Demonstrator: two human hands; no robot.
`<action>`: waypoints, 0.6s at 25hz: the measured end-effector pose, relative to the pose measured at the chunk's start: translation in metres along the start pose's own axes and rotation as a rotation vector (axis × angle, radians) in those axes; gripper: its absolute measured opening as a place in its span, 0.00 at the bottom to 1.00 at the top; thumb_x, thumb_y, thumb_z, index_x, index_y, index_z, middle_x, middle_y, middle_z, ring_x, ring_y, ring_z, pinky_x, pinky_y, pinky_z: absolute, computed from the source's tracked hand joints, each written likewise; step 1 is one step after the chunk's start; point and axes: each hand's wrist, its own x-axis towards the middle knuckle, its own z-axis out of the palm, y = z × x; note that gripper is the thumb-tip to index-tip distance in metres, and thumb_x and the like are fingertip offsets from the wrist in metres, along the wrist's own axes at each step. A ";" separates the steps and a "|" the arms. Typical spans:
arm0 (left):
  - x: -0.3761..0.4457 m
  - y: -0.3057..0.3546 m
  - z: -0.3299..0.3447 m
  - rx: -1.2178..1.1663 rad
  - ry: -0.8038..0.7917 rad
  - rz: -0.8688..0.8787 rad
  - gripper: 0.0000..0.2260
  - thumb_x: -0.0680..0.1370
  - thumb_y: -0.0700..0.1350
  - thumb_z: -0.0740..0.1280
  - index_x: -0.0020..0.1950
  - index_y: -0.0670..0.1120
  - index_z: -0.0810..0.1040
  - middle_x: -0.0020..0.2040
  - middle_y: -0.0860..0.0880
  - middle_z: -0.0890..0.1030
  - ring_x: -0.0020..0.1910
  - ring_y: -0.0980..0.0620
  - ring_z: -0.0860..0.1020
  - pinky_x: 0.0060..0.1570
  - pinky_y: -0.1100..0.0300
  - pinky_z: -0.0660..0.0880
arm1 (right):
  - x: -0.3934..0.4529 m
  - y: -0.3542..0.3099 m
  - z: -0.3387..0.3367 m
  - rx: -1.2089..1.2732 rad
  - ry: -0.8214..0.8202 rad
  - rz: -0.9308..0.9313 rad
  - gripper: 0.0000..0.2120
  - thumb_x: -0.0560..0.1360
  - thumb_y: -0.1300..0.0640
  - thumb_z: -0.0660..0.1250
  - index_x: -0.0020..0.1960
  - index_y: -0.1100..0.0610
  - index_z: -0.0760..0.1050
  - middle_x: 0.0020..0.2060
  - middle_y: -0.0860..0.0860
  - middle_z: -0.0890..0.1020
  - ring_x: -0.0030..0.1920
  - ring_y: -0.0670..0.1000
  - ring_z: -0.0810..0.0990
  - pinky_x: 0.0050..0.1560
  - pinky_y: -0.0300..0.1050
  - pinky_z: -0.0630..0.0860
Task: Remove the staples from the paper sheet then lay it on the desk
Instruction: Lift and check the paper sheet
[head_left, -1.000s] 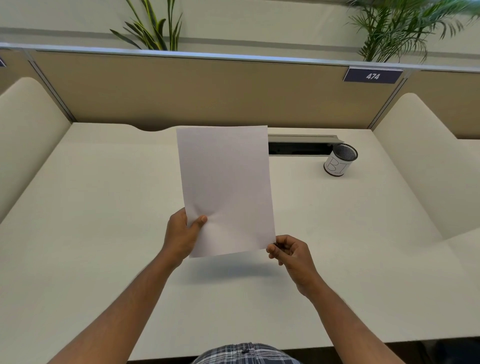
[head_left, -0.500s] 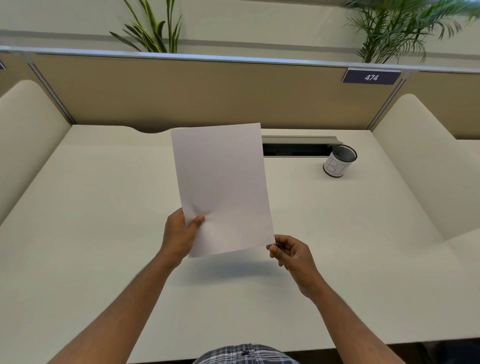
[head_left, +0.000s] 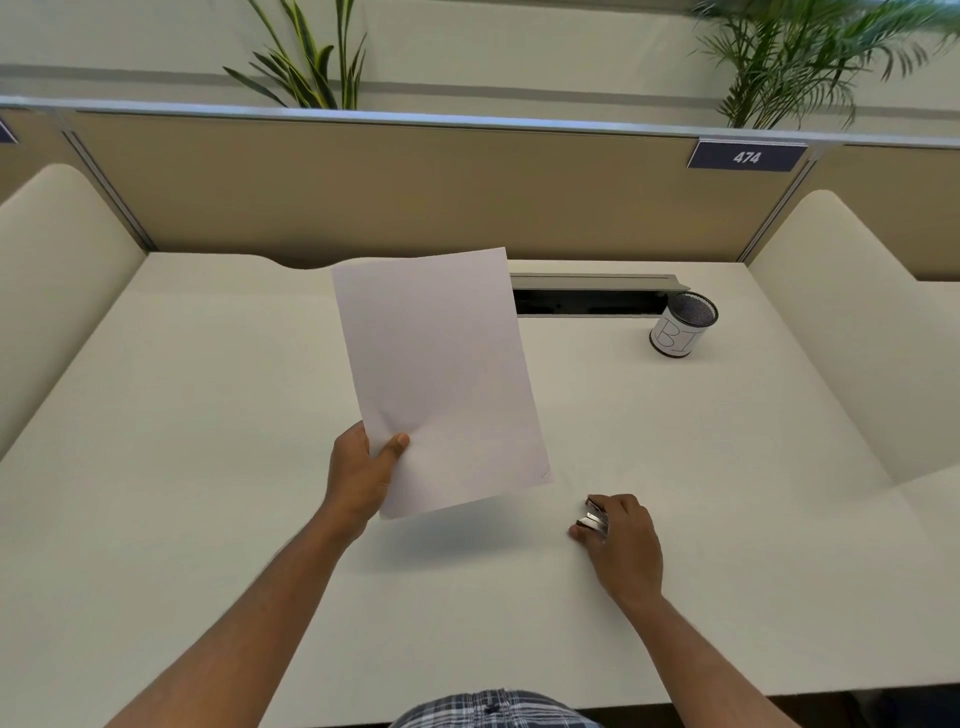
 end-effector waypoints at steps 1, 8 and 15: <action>0.000 0.000 0.000 -0.004 0.000 0.001 0.09 0.78 0.41 0.70 0.58 0.48 0.80 0.52 0.49 0.85 0.51 0.46 0.83 0.51 0.49 0.80 | 0.000 0.004 0.001 -0.016 0.024 -0.012 0.21 0.69 0.53 0.80 0.60 0.51 0.81 0.53 0.48 0.80 0.54 0.55 0.79 0.49 0.49 0.75; -0.003 -0.002 0.004 -0.062 0.025 -0.028 0.10 0.78 0.42 0.70 0.60 0.46 0.80 0.53 0.49 0.85 0.52 0.46 0.83 0.53 0.48 0.80 | -0.003 -0.012 0.000 0.039 0.173 -0.079 0.23 0.69 0.51 0.80 0.62 0.51 0.81 0.55 0.47 0.81 0.60 0.53 0.77 0.58 0.52 0.76; -0.008 -0.006 0.010 -0.106 0.052 -0.041 0.09 0.78 0.42 0.71 0.58 0.48 0.81 0.53 0.50 0.85 0.52 0.47 0.83 0.55 0.47 0.80 | -0.007 -0.105 -0.025 1.178 -0.130 0.208 0.15 0.74 0.54 0.76 0.56 0.62 0.81 0.44 0.56 0.87 0.48 0.54 0.87 0.53 0.50 0.82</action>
